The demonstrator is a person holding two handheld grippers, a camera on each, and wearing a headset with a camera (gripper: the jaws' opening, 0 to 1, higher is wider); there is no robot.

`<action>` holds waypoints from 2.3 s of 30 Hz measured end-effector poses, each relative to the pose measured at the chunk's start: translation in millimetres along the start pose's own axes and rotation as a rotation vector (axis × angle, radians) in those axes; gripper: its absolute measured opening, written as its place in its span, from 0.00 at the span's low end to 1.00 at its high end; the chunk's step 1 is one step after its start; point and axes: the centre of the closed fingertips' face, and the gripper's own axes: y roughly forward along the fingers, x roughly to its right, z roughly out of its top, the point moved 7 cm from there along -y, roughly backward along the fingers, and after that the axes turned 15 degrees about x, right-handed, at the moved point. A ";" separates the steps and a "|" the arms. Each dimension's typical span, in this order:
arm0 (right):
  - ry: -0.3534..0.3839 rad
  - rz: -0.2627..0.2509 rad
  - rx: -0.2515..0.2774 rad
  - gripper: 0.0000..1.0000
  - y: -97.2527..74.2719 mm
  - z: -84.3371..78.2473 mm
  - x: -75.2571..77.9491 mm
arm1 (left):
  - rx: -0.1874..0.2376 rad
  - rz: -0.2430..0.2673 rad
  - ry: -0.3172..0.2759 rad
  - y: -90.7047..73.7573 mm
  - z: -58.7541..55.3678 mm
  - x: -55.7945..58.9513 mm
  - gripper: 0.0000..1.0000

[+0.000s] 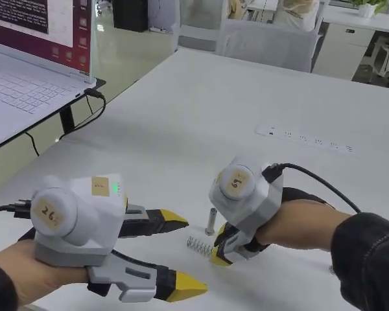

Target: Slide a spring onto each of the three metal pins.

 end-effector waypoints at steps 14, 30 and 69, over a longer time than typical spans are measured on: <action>-0.016 0.001 -0.013 0.09 3.6 1.2 -3.6 | -0.002 0.002 0.001 1.3 1.0 0.9 0.52; -0.045 -0.001 0.007 0.09 -20.3 7.6 -12.6 | -0.018 0.002 0.016 0.7 -0.9 -0.3 0.51; -0.273 0.150 0.088 0.09 -93.2 50.4 -59.5 | 0.022 -0.076 0.081 4.3 18.4 6.4 0.20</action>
